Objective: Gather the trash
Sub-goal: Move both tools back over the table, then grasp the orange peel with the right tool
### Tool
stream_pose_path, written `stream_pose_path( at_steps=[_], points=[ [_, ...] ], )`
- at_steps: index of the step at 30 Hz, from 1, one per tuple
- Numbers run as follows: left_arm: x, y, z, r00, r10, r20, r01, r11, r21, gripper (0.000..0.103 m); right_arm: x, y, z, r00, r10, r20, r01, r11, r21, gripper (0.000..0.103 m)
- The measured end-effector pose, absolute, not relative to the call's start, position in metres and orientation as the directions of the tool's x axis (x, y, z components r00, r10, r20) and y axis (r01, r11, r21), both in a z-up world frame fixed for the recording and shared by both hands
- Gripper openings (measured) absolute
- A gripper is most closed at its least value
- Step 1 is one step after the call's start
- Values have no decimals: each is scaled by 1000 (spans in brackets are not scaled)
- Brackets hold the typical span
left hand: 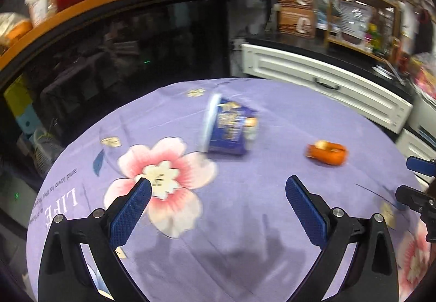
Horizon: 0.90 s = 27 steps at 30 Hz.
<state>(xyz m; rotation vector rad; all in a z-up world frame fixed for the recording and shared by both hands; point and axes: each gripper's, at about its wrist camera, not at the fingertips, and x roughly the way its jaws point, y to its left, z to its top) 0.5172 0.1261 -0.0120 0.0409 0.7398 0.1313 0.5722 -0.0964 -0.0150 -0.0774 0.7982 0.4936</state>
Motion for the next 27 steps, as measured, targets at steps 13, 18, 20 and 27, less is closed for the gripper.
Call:
stream_pose_path(
  at_steps=[13, 18, 20, 27],
  points=[
    [532, 140, -30, 703, 89, -705, -112, 994, 13, 97, 647, -23, -61, 557, 302, -774, -507, 861, -29, 67],
    [534, 146, -36, 688, 91, -719, -133, 991, -1, 97, 657, -13, -68, 568, 278, -775, -499, 865, -55, 43],
    [533, 148, -35, 693, 84, -716, -138, 990, -18, 97, 657, -12, -68, 568, 280, -774, -501, 863, -55, 35],
    [533, 139, -34, 715, 83, -694, -116, 993, -2, 97, 646, -26, -61, 560, 310, -768, -478, 878, 6, 32]
  ],
)
